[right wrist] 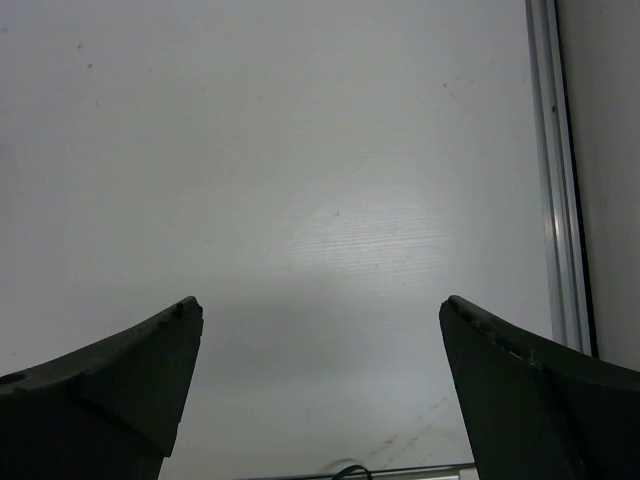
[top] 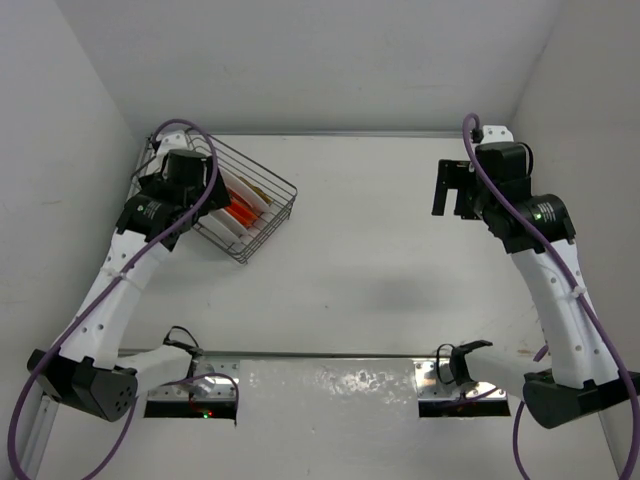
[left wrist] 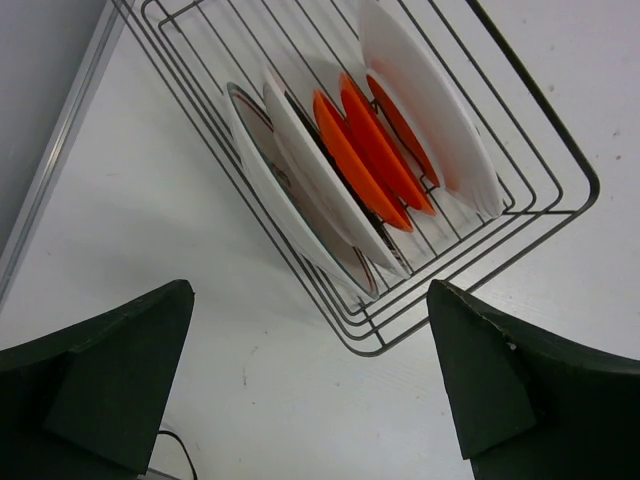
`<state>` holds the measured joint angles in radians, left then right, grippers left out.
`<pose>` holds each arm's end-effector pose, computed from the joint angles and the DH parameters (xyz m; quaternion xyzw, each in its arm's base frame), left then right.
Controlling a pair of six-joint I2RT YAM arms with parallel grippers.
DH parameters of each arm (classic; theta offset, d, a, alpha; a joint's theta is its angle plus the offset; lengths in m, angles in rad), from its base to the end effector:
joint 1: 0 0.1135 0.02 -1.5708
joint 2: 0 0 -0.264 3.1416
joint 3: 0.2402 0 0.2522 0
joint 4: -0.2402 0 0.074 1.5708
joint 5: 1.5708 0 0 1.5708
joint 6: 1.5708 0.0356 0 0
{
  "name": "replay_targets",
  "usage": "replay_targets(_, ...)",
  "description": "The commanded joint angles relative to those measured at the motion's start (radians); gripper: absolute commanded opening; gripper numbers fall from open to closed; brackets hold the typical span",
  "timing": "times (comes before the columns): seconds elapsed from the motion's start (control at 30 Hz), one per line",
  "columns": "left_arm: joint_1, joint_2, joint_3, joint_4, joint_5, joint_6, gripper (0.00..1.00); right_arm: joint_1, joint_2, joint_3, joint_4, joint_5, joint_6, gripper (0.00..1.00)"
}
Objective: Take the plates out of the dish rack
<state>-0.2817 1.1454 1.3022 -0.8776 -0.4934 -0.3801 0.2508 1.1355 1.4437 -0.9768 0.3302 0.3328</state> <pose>0.2187 -0.0457 0.3820 -0.1440 0.8774 0.0805 0.4504 0.2047 0.0405 0.4176 0.1080 0.8840 -0.0180 0.4544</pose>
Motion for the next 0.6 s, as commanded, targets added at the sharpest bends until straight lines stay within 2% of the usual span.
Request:
replay_targets(0.0, -0.007, -0.021, 0.051, -0.007, -0.022, -0.057, 1.0, 0.001, 0.0, -0.017, 0.024, 0.004, 0.017, 0.99)
replay_targets(0.2, -0.005, 0.017, 0.086, -0.093, -0.097, -0.161, 1.0, 0.001, 0.001, -0.038, 0.041, -0.046, -0.02, 0.99)
replay_targets(0.4, -0.005, 0.138, 0.178, -0.234, -0.184, -0.247, 1.0, 0.001, 0.061, -0.092, -0.018, -0.08, -0.034, 0.99)
replay_targets(0.57, -0.005, 0.267, 0.291, -0.288, -0.183, -0.258, 0.99, 0.001, 0.098, -0.153, -0.045, -0.083, -0.029, 0.99)
